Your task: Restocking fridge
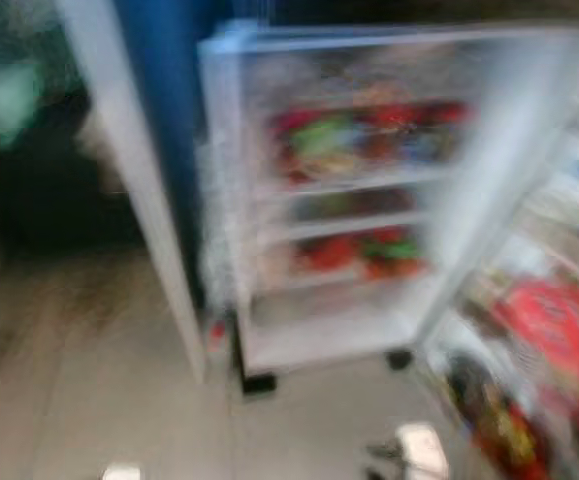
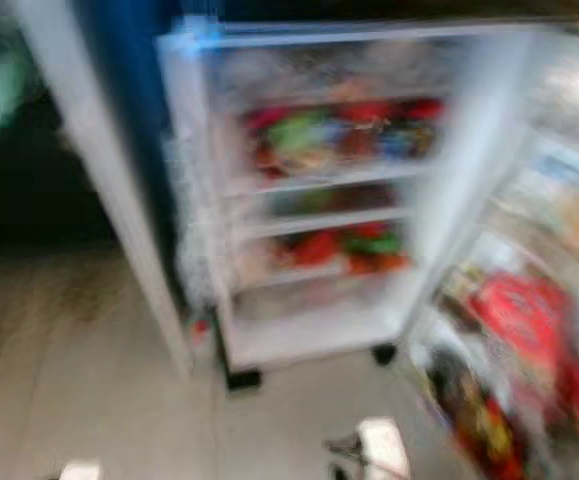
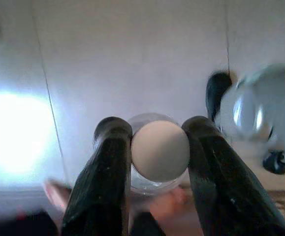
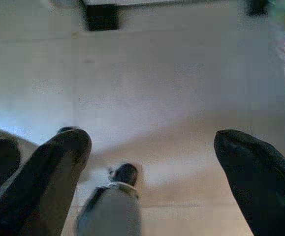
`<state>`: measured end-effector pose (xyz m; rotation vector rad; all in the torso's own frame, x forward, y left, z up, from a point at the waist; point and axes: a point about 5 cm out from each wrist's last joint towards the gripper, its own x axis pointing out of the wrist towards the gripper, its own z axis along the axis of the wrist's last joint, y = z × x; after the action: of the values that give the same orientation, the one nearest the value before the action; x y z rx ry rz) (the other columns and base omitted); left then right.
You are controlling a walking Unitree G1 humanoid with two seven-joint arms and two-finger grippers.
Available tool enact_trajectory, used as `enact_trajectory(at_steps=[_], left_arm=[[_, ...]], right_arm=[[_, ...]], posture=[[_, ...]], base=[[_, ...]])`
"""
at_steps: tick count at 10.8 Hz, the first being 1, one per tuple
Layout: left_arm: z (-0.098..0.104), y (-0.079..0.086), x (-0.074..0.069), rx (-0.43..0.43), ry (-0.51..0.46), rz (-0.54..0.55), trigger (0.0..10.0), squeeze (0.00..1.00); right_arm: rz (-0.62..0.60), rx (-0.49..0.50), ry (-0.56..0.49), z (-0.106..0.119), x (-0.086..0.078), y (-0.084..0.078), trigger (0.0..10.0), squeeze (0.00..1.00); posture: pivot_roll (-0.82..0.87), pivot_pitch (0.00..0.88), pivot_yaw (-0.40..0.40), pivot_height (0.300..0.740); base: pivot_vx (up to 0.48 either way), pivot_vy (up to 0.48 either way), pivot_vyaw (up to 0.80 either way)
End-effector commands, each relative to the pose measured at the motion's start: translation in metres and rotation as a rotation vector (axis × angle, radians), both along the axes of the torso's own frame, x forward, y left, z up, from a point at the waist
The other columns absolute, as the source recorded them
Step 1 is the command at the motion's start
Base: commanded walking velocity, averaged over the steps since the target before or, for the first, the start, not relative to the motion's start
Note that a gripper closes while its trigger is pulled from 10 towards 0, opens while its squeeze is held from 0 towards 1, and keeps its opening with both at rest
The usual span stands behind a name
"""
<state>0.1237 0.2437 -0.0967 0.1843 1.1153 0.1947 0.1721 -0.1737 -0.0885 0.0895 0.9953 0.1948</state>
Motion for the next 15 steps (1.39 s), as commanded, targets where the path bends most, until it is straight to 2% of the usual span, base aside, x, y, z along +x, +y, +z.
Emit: enact_trajectory(at_steps=[1, 4, 8, 11, 15], left_arm=[[0.0, -0.003, 0.004, -0.005, -0.009, 0.003, 10.0, 0.0], [0.0, -0.002, 0.001, 0.002, -0.001, 0.02, 10.0, 0.0], [-0.001, -0.002, -0.001, -0.011, -0.005, 0.022, 10.0, 0.0], [-0.001, 0.0, -0.003, -0.019, -0.006, 0.026, 10.0, 0.0], [0.0, -0.001, -0.001, -0.017, -0.015, 0.018, 10.0, 0.0]], right_arm=[[-0.039, 0.013, 0.006, -0.002, -0.006, -0.004, 10.0, 0.0], [-0.025, 0.008, 0.007, -0.002, -0.005, -0.005, 10.0, 0.0], [-0.089, -0.083, -0.072, 0.001, -0.001, -0.012, 10.0, 0.0], [-0.133, -0.204, -0.148, 0.005, 0.002, -0.017, 10.0, 0.0], [-0.135, -0.208, -0.148, 0.005, 0.002, -0.017, 10.0, 0.0]], posture=[[0.01, 0.0, -0.039, 0.74], [0.01, 0.0, -0.041, 0.74], [0.01, 0.0, -0.041, 0.74], [0.01, 0.0, -0.039, 0.74], [0.02, 0.0, -0.043, 0.74]], base=[[0.0, -0.259, 0.0], [0.0, 0.0, 0.0], [0.0, 0.0, 0.0], [0.0, 0.0, 0.0], [0.0, 0.0, 0.0]])
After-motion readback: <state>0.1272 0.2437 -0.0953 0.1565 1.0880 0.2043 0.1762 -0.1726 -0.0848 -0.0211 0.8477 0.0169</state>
